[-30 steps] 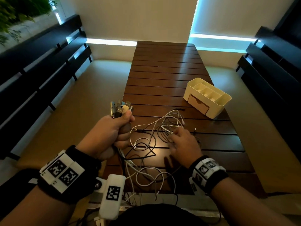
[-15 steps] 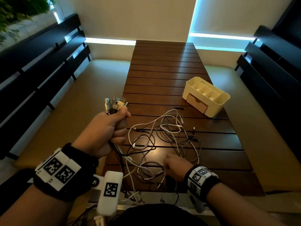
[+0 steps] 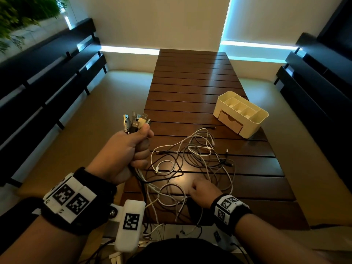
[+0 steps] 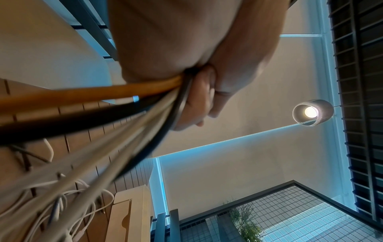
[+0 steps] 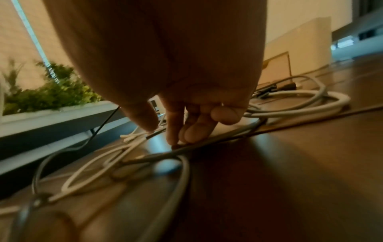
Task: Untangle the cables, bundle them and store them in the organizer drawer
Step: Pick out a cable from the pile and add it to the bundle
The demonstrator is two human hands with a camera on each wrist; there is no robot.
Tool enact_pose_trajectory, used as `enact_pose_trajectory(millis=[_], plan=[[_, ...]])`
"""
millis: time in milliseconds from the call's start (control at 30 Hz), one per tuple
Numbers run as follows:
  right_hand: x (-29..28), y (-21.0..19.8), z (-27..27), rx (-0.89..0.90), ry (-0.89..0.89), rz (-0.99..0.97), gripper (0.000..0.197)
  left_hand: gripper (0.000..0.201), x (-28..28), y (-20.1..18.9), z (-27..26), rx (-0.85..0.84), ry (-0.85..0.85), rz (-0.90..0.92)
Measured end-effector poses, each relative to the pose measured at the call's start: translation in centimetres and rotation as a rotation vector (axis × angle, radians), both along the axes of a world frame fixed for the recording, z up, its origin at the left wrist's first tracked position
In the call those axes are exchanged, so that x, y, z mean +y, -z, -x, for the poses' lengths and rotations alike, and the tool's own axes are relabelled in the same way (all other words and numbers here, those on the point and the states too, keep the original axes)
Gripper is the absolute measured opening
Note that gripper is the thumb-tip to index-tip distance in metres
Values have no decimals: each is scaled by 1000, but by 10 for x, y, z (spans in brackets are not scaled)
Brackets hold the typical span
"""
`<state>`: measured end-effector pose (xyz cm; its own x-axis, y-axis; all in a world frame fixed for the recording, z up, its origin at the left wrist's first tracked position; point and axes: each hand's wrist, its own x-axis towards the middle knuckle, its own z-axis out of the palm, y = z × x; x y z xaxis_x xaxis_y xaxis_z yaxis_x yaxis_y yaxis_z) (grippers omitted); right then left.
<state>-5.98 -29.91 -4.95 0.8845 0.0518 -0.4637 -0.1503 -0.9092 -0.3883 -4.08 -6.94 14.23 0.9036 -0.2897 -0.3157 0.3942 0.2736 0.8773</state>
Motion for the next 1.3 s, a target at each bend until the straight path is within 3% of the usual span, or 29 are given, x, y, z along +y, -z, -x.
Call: enact_pose_trajectory(millis=[167,267,367,533,767,900,1000,1133,1200,1300], plan=[[11,0,-3,-14,-113,66,50,25,1,-3,2,-4,-2,-10],[13,2,-5,-24,-149,119,34,25,1,-4,2,-6,-5,-20],[3,-10,-12,-137,75,-42,17,25,6,-4,1,-13,-18,-19],[-27,-54,-27,-378,510,-468,15,26,14,-3,1,-7,-54,-20],[-43,-86,-27,-623,674,-761,11,27,11,-6,-2,-11,-62,-29],[-45,-92,-28,-717,678,-872,10,26,9,-6,-4,-19,-70,-20],[-50,-89,-31,-628,652,-805,10,27,7,-5,-6,-32,-66,-8],[-58,-74,-30,-276,552,-501,13,27,8,-5,-9,-45,-71,12],[-60,-69,-28,-295,554,-426,13,27,10,-4,-9,-50,-76,11],[-59,-68,-29,-368,594,-482,12,27,11,-5,-10,-48,-81,9]])
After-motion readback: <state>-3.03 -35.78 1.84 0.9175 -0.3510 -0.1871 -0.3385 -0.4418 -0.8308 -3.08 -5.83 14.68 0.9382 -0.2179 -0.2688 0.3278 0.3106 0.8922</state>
